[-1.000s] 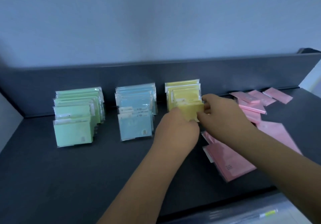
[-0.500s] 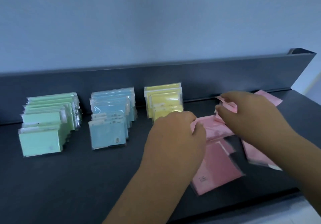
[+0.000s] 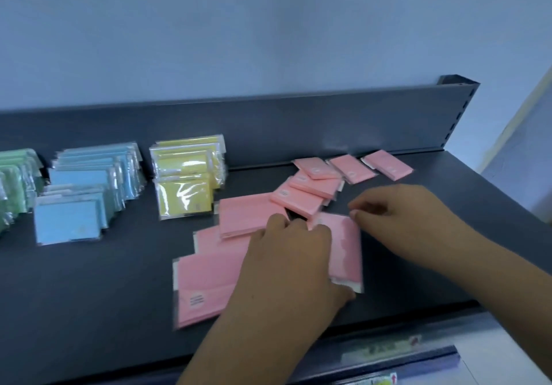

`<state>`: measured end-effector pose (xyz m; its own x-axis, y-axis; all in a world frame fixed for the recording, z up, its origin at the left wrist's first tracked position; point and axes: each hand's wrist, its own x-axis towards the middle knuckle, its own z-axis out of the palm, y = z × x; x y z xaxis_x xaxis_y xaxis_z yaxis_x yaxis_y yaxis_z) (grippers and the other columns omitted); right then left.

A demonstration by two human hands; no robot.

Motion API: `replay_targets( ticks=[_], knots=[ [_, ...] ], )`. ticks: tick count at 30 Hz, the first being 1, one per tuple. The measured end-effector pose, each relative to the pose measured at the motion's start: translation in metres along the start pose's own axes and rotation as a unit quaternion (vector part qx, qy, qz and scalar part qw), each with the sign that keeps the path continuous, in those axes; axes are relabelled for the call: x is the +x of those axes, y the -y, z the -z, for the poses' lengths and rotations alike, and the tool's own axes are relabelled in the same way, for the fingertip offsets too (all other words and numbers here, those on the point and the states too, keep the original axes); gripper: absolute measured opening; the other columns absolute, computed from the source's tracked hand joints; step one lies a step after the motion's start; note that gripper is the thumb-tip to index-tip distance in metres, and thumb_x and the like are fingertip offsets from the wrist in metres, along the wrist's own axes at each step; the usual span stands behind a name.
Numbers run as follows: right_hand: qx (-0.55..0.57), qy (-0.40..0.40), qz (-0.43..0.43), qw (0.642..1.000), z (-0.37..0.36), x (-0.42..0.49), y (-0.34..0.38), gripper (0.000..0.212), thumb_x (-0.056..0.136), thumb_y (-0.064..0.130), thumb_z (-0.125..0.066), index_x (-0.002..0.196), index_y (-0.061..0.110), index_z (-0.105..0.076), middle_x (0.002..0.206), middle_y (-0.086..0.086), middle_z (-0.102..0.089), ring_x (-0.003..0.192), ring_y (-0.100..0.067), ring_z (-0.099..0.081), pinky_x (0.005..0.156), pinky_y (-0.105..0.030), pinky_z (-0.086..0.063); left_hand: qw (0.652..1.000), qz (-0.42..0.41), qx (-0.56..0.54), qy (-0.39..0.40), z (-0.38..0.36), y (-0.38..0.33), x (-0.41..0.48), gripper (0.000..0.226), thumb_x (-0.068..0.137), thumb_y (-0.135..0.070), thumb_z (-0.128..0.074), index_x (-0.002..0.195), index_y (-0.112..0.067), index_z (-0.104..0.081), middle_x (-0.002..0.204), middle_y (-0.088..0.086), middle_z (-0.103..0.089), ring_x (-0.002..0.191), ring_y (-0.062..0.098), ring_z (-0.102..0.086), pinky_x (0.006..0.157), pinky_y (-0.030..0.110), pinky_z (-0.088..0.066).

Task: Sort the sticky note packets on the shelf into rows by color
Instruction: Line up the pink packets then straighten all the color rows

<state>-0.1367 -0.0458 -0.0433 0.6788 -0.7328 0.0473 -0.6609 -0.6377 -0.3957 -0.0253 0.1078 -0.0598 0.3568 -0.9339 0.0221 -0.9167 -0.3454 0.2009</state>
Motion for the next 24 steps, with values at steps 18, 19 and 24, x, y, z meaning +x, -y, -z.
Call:
replay_targets(
  ticks=[18,19,24],
  knots=[
    [0.260,0.012,-0.083,0.962,0.005,-0.001,-0.020,0.028,0.090,0.009,-0.070,0.113,0.026,-0.072,0.102,0.005,-0.069,0.089,-0.012,-0.069,0.080,-0.030,-0.059,0.996,0.061,-0.065,-0.021,-0.009,-0.030,0.004,0.056,0.078,-0.062,-0.070,0.119,-0.028,-0.054,0.120,-0.006,-0.056,0.116,0.022,-0.048,0.095,0.035,-0.042],
    [0.306,-0.001,-0.102,0.946,0.008,-0.001,-0.020,0.029,0.089,0.001,-0.070,0.109,0.022,-0.074,0.102,0.001,-0.070,0.086,-0.014,-0.071,0.077,-0.029,-0.062,0.994,0.064,-0.089,-0.024,-0.008,-0.032,0.006,0.062,0.077,-0.063,-0.071,0.127,-0.029,-0.052,0.126,-0.007,-0.055,0.119,0.022,-0.047,0.098,0.036,-0.042],
    [0.374,-0.088,-0.102,0.918,0.021,0.002,-0.026,0.037,0.083,-0.012,-0.071,0.098,0.020,-0.078,0.099,0.004,-0.075,0.085,-0.016,-0.075,0.076,-0.026,-0.062,0.983,0.063,-0.165,-0.047,-0.003,-0.049,0.021,0.060,0.078,-0.051,-0.073,0.130,-0.029,-0.051,0.122,-0.008,-0.057,0.114,0.021,-0.055,0.093,0.037,-0.048]
  ],
)
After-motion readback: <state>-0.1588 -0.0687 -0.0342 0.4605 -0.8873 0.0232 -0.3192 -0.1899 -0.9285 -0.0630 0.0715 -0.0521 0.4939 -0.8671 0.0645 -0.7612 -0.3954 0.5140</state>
